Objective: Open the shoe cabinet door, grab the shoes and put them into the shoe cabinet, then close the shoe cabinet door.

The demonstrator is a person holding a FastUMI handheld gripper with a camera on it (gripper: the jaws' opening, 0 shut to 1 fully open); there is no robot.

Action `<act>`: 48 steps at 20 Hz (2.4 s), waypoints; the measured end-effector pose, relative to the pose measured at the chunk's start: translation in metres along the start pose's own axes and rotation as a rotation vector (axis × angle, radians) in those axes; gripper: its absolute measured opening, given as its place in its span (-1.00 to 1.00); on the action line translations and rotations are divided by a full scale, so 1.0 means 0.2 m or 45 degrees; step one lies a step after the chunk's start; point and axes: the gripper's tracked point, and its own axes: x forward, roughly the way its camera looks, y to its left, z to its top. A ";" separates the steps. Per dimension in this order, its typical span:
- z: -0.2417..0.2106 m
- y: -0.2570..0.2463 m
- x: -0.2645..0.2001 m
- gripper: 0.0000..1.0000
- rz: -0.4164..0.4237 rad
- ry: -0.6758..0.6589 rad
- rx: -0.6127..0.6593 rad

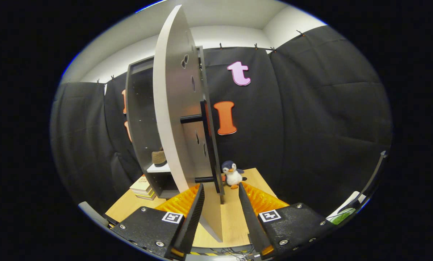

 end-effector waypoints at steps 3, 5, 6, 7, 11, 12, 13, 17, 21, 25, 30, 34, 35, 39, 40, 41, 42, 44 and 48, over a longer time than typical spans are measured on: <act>-0.01 0.15 0.00 0.24 0.082 0.008 -0.013; -0.01 0.27 0.02 0.24 0.135 -0.002 -0.038; -0.01 0.32 0.03 0.24 0.169 -0.001 -0.046; -0.01 0.39 0.06 0.24 0.204 0.003 -0.048; 0.02 0.59 0.15 0.33 0.310 -0.015 -0.028; 0.02 0.62 0.18 0.36 0.326 -0.013 -0.017; 0.02 0.67 0.21 0.36 0.348 -0.011 -0.016; 0.02 0.81 0.33 0.52 0.416 0.000 -0.021; -0.02 0.97 0.46 0.71 0.477 0.039 0.013; -0.01 1.08 0.54 0.85 0.503 0.040 0.009; 0.00 1.12 0.56 0.91 0.505 0.033 -0.019; 0.02 1.16 0.60 0.91 0.495 0.028 -0.063; 0.02 1.17 0.61 0.91 0.497 0.027 -0.065; 0.04 1.21 0.65 0.91 0.489 0.008 -0.120; 0.04 1.22 0.66 0.91 0.484 0.007 -0.125; 0.04 1.22 0.66 0.91 0.467 0.001 -0.131; 0.05 1.23 0.68 0.91 0.450 -0.007 -0.147; 0.05 1.23 0.70 0.92 0.421 -0.018 -0.172; 0.05 1.24 0.74 0.94 0.372 -0.037 -0.148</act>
